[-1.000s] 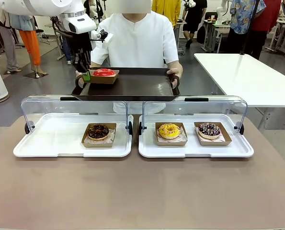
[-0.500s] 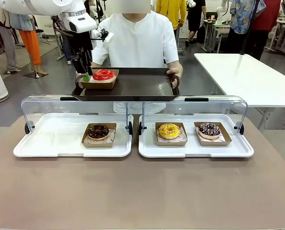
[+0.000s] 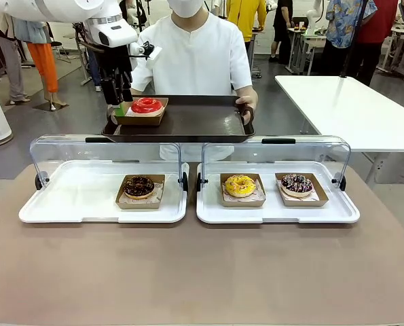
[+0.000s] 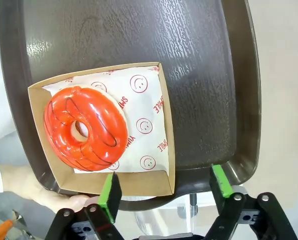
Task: Provide the desired donut to the person.
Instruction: Place the picked Paper togo box onto the Handle tray extended by the person.
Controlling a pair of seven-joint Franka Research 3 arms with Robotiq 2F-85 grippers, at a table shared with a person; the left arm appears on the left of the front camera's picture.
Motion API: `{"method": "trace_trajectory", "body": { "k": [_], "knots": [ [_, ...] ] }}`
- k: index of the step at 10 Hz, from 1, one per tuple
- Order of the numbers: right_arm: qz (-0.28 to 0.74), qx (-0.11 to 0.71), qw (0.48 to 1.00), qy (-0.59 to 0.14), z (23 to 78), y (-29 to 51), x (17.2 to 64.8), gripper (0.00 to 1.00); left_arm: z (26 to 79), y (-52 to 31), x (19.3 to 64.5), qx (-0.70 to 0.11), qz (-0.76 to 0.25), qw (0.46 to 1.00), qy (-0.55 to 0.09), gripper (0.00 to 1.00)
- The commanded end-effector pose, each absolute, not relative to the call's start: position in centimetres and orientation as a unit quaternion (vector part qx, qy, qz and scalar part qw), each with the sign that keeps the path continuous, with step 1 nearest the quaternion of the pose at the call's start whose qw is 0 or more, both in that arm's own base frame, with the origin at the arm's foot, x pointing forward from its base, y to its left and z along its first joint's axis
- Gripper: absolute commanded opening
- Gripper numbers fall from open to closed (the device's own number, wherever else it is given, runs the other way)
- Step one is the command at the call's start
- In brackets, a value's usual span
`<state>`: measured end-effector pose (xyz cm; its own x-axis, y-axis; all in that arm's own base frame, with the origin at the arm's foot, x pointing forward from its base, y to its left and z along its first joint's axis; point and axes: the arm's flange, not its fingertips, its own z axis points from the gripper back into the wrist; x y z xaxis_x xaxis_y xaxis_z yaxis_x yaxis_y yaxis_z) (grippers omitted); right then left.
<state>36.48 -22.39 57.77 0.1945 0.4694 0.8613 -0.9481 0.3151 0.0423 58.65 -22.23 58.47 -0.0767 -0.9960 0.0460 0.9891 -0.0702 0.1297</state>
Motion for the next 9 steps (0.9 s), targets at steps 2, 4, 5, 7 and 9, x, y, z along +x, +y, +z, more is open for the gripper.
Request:
{"method": "trace_trajectory", "body": {
  "k": [2,4,5,7,9],
  "knots": [
    [0.496,0.303,0.714,-0.39,57.8,-22.4,36.5,1.0,58.9,-22.1,59.0,0.024,-0.736,0.674,-0.057,1.0],
    [0.496,0.303,0.714,-0.39,57.8,-22.4,36.5,1.0,59.0,-22.0,59.0,0.023,-0.736,0.674,-0.056,1.0],
    [0.496,0.303,0.714,-0.39,57.8,-22.4,36.5,1.0,58.9,-22.0,59.0,0.022,-0.736,0.674,-0.055,1.0],
    [0.496,0.303,0.714,-0.39,57.8,-22.4,36.5,1.0,59.8,-21.5,57.4,0.026,-0.744,0.666,-0.055,1.0],
    [0.496,0.303,0.714,-0.39,57.8,-22.4,36.5,1.0,62.2,-18.6,51.9,0.041,-0.762,0.644,-0.061,1.0]
  ]
}}
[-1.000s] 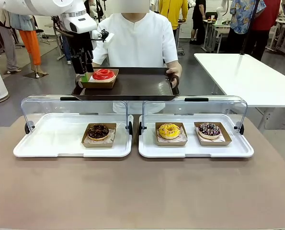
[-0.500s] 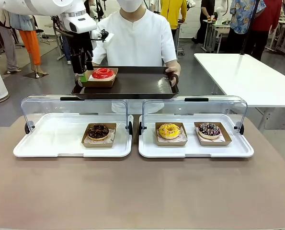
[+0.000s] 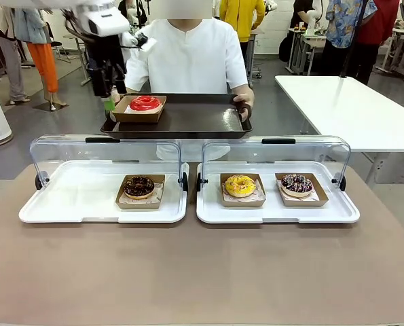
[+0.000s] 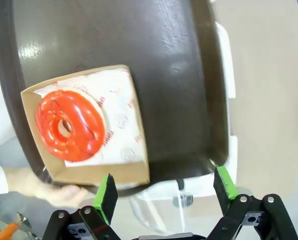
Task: Provide the desired donut to the person.
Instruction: Place the picked Paper togo box onto the Handle tray extended by the person.
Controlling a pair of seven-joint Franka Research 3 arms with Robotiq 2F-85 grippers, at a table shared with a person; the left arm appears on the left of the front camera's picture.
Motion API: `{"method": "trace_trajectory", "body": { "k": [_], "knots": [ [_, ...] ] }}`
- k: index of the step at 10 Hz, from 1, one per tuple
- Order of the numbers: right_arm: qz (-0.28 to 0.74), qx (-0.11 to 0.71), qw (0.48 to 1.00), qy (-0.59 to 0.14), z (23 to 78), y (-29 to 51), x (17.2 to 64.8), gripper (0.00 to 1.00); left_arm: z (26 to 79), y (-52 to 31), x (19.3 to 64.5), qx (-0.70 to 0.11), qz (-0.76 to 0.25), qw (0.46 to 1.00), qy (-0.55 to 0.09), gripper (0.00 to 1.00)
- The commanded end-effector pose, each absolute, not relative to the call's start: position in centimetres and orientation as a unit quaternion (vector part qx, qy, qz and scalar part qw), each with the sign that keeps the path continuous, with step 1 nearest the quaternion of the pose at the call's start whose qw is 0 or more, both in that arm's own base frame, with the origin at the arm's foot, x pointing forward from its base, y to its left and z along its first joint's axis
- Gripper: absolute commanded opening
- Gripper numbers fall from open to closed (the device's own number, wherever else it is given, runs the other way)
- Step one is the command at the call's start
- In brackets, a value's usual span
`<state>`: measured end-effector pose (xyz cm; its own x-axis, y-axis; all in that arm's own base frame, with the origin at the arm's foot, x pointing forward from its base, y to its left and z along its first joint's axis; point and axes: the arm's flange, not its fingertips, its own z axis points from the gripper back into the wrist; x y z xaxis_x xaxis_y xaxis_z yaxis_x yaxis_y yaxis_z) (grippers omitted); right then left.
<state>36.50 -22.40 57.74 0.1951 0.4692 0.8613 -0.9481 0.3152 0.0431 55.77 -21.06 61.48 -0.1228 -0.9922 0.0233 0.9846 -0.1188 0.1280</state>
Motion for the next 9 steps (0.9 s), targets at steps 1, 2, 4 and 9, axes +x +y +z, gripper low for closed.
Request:
{"method": "trace_trajectory", "body": {
  "k": [1,2,4,9],
  "knots": [
    [0.496,0.303,0.714,-0.39,57.8,-22.4,36.5,1.0,62.1,-16.5,48.1,0.054,-0.765,0.638,-0.076,1.0],
    [0.496,0.303,0.714,-0.39,57.8,-22.4,36.5,1.0,61.7,-14.2,45.6,0.053,-0.764,0.637,-0.087,1.0],
    [0.496,0.303,0.714,-0.39,57.8,-22.4,36.5,1.0,60.4,-9.7,42.0,0.045,-0.752,0.647,-0.116,1.0],
    [0.496,0.303,0.714,-0.39,57.8,-22.4,36.5,1.0,58.8,-2.7,37.6,0.017,-0.714,0.674,-0.191,1.0]
  ]
}}
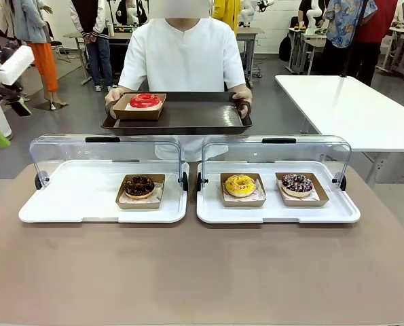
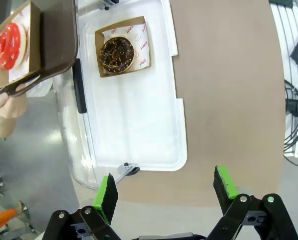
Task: Provide the desired donut to the person.
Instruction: Place the picked Paper togo box onto the Handle tray extended by the person, then pick up and lift the Paper togo box containing the Donut pointed at by the person.
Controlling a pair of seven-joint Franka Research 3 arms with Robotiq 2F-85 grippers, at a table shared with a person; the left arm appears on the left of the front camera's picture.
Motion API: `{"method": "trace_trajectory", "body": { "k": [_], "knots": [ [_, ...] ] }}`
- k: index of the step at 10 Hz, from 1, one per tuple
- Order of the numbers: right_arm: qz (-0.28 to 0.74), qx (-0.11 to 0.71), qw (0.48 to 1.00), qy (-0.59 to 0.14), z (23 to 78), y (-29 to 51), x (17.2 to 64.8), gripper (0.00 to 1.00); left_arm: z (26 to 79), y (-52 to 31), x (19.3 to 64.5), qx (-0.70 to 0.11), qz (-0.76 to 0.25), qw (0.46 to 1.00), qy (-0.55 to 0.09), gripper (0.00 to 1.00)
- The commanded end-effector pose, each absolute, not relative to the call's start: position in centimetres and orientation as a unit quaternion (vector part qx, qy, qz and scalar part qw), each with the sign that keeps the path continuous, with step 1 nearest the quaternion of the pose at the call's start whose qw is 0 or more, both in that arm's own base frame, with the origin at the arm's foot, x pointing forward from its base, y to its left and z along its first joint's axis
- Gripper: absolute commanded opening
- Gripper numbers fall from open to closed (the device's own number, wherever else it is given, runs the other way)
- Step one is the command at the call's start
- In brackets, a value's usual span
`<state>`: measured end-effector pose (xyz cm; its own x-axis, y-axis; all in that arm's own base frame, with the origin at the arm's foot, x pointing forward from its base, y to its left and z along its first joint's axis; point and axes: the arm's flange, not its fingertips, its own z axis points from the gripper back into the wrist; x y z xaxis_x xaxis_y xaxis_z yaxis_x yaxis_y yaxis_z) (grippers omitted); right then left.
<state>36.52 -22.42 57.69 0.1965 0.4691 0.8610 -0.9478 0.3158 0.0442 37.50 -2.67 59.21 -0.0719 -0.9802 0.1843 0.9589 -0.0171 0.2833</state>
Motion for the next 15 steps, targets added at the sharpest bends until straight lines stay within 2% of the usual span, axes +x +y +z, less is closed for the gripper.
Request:
{"method": "trace_trajectory", "body": {
  "k": [1,2,10,12,14,15],
  "knots": [
    [0.496,0.303,0.714,-0.39,57.8,-22.4,36.5,1.0,58.9,-2.2,37.8,0.007,-0.722,0.667,-0.183,1.0],
    [0.496,0.303,0.714,-0.39,57.8,-22.4,36.5,1.0,59.2,-2.7,37.5,0.032,-0.712,0.68,-0.169,1.0],
    [0.496,0.303,0.714,-0.39,57.8,-22.4,36.5,1.0,59.1,-2.5,37.4,0.027,-0.714,0.679,-0.171,1.0],
    [0.496,0.303,0.714,-0.39,57.8,-22.4,36.5,1.0,58.0,3.9,37.6,-0.076,-0.652,0.681,-0.325,1.0],
    [0.496,0.303,0.714,-0.39,57.8,-22.4,36.5,1.0,56.6,9.4,39.7,-0.178,-0.61,0.647,-0.421,1.0],
    [0.496,0.303,0.714,-0.39,57.8,-22.4,36.5,1.0,54.5,10.2,38.2,-0.223,-0.583,0.623,-0.471,1.0]
  ]
}}
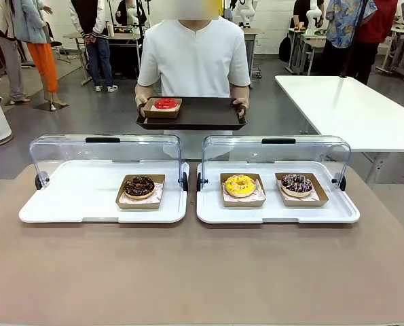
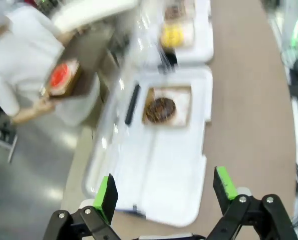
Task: Provide the desired donut to the person.
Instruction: Pick up and lift the Paper togo box containing the Donut pointed at by the person.
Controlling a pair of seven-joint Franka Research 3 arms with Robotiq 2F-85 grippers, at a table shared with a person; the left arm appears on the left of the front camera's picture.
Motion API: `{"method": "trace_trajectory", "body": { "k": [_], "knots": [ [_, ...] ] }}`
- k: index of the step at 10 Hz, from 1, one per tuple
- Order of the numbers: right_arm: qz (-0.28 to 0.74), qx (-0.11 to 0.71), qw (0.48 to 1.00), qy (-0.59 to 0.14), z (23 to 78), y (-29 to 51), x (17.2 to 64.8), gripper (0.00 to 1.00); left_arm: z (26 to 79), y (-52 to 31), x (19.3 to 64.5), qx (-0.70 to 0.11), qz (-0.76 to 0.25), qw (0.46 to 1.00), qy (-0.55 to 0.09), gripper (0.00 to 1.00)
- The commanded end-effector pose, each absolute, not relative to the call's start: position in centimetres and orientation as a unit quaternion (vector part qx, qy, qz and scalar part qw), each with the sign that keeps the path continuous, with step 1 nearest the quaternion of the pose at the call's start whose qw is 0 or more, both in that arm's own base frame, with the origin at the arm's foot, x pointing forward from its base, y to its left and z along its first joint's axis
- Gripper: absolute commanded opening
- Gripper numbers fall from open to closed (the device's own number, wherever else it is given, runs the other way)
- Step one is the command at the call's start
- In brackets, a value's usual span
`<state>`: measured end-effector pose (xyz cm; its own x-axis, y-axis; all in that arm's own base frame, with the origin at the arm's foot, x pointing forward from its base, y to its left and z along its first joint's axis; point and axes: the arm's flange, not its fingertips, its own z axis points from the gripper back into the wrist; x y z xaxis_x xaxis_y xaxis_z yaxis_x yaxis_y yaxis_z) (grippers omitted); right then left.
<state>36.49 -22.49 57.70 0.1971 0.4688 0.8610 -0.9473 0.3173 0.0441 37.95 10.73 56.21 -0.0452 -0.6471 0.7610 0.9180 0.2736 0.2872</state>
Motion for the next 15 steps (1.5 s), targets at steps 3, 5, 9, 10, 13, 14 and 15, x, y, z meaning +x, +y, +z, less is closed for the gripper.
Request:
{"method": "trace_trajectory", "body": {
  "k": [3,5,9,10,13,14,15],
  "knots": [
    [0.496,0.303,0.714,-0.39,57.8,-22.4,36.5,1.0,53.2,13.1,38.8,-0.307,-0.549,0.615,-0.476,1.0],
    [0.496,0.303,0.714,-0.39,57.8,-22.4,36.5,1.0,52.1,13.9,38.7,-0.344,-0.547,0.632,-0.427,1.0],
    [0.496,0.303,0.714,-0.39,57.8,-22.4,36.5,1.0,52.2,14.5,38.5,-0.314,-0.544,0.658,-0.415,1.0],
    [0.496,0.303,0.714,-0.39,57.8,-22.4,36.5,1.0,52.6,14.4,38.9,-0.263,-0.567,0.673,-0.397,1.0],
    [0.496,0.303,0.714,-0.39,57.8,-22.4,36.5,1.0,52.0,14.9,39.0,-0.332,-0.538,0.646,-0.427,1.0],
    [0.496,0.303,0.714,-0.39,57.8,-22.4,36.5,1.0,52.0,14.9,39.0,-0.332,-0.538,0.646,-0.427,1.0],
    [0.496,0.303,0.714,-0.39,57.8,-22.4,36.5,1.0,52.0,14.9,39.0,-0.332,-0.538,0.646,-0.427,1.0]
  ]
}}
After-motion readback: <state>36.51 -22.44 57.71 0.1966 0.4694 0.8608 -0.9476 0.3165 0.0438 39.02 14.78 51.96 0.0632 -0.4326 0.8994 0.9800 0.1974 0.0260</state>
